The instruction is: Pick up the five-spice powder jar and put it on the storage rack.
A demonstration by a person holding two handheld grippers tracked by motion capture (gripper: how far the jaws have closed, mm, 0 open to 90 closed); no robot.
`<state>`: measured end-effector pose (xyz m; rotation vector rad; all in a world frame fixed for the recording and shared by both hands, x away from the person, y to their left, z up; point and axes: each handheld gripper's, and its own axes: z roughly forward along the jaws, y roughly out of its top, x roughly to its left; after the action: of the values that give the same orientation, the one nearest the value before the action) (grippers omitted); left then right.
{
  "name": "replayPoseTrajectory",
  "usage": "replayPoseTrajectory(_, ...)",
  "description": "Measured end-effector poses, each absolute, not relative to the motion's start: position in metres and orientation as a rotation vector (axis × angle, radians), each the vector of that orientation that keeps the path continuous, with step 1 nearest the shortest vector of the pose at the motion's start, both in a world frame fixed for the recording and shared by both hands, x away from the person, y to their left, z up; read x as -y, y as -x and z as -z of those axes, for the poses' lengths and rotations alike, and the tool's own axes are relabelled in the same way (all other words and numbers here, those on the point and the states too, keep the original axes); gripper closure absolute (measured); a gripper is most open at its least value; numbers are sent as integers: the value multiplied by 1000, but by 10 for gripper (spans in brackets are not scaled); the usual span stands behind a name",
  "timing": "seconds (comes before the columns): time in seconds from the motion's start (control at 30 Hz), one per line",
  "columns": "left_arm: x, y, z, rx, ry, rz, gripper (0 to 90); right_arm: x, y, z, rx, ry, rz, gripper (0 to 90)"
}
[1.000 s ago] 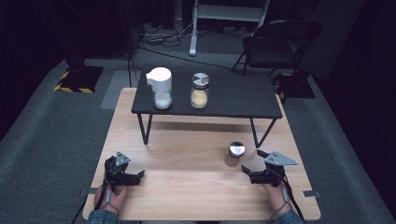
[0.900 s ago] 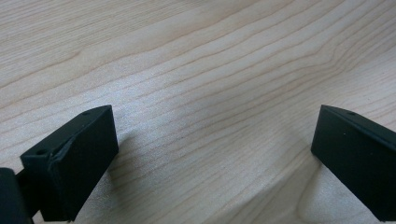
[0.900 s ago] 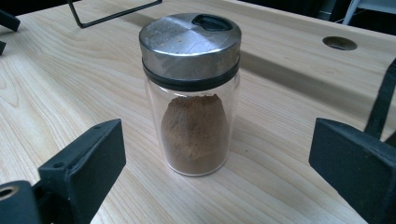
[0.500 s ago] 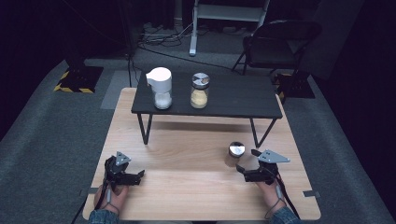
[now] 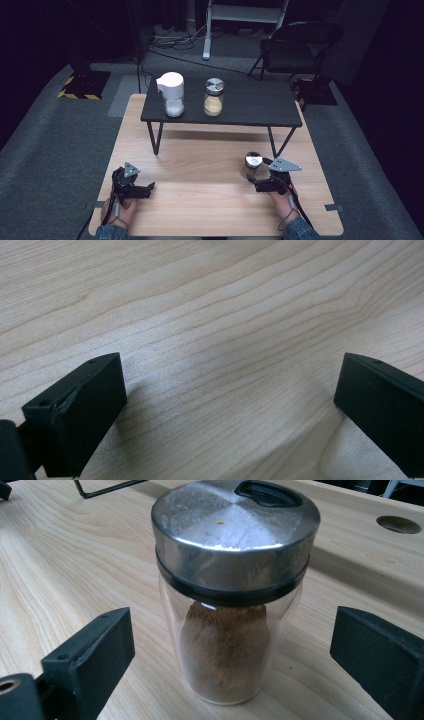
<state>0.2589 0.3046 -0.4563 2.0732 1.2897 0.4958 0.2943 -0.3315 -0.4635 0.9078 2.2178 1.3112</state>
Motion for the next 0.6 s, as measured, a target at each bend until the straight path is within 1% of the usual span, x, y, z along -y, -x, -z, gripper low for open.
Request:
replayPoseTrajectory(0.23,-304,-258,456,-1295,-2071,-498,3,327,-300,464,-2228,-907,-1305,68)
replayPoseTrajectory(0.37,-304,-258,456,-1296,-2070,-498,3,324,-304,465,-2236,-915,-1308,99)
replayPoseTrajectory(0.5,-304,-258,456,-1296,-2070,-498,3,318,-306,467,-2240,-907,-1283,178)
replayPoseTrajectory(0.6,-304,-258,456,-1296,-2070,-498,3,317,-308,469,-2241,-909,-1284,283)
